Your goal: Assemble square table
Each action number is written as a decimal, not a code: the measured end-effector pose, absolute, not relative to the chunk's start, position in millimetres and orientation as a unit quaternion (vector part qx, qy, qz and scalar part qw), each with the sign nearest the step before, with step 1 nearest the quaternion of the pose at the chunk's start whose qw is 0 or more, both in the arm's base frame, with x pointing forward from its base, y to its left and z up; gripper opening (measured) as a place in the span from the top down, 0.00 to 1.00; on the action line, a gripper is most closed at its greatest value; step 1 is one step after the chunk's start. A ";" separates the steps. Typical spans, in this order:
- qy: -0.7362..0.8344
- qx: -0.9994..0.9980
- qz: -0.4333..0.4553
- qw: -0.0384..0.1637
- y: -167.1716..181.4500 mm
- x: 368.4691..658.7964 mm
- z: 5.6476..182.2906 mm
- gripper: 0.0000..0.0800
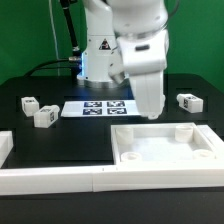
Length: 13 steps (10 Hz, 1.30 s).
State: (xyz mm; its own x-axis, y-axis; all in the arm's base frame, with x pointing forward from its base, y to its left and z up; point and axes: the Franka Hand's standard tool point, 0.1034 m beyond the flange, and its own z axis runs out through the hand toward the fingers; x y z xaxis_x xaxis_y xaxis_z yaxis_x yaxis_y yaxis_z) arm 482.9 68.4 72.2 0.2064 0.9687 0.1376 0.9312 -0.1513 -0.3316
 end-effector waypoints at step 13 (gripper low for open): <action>-0.186 -0.966 0.150 0.098 174.5 441.9 78.9 0.19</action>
Offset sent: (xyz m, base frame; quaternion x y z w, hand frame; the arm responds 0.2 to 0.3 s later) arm -0.0003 0.0115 -0.0074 -0.0440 -0.0084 0.1223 0.9915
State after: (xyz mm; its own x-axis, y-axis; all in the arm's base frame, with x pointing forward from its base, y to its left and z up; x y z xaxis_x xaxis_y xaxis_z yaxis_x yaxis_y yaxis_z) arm 441.9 174.5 78.9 0.8858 0.3892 -0.2528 0.3308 -0.9115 -0.2443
